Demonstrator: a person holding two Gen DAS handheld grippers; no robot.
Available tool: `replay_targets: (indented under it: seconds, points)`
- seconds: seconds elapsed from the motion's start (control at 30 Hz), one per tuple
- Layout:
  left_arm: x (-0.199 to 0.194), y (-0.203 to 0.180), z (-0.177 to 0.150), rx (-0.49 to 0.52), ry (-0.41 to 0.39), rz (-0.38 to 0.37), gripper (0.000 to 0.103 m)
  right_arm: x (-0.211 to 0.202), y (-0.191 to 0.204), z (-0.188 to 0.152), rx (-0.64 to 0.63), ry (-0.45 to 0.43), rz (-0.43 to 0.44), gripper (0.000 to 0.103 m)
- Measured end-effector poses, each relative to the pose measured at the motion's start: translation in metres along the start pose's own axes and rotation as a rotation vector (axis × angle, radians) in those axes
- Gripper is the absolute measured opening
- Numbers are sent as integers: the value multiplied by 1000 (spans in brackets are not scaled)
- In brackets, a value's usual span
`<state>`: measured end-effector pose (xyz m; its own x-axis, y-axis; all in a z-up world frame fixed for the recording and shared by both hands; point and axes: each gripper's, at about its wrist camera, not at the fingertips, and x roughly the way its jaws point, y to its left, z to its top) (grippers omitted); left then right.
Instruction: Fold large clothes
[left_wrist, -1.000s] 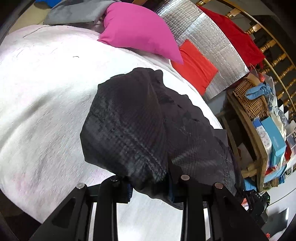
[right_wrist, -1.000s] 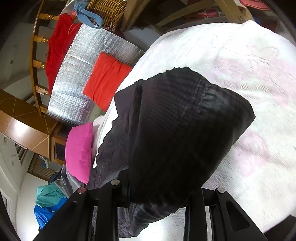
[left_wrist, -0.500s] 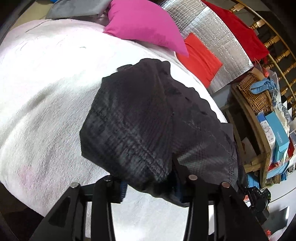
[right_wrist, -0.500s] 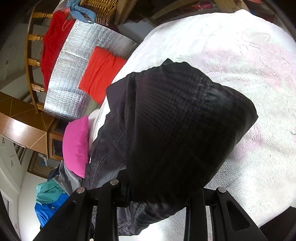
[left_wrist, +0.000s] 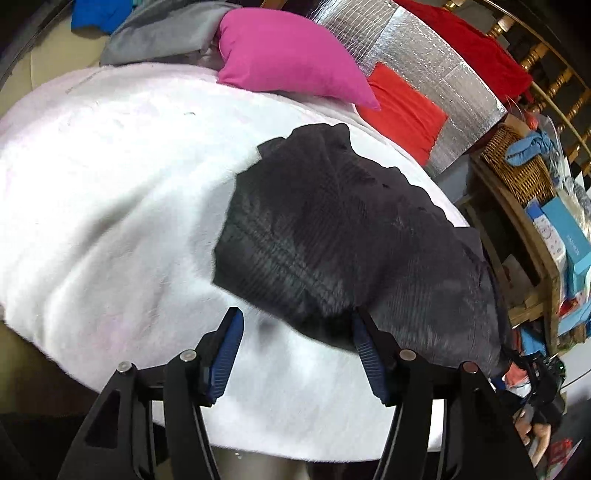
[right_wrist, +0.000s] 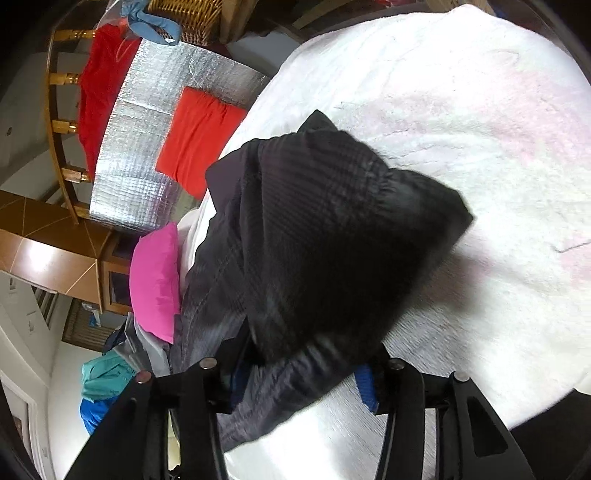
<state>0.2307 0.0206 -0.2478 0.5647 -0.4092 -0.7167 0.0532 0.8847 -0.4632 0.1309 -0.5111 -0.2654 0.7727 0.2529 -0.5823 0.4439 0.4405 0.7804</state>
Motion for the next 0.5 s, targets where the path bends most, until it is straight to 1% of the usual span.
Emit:
replay_targets:
  seconds: [0.03,0.1,0.2,0.27,0.4,0.47,0.5]
  points:
    - [-4,1,-2,8,-5,10,62,-6,-2,-2,-2,-1,0,61]
    - [-13,3,-8,27,-15,39,62,-15,-5,-6,-5,3,13,62]
    - [-24,5,-13,35,-21,56,62,-29,-6,-13,-36,8,30,62]
    - [-32,3,-16,56,-35,72,62,-38,-3,-18,-71,18,50,62]
    - [-53,-13,-17,144,-95,109,62,-53,15,-24,-177,10,75,62]
    - [-63,-22,-14,190,-129,127,63,-58,24,-23,-212,-2,84,58]
    - [-67,-27,-11,206,-143,133,65,-60,29,-22,-231,-9,85,55]
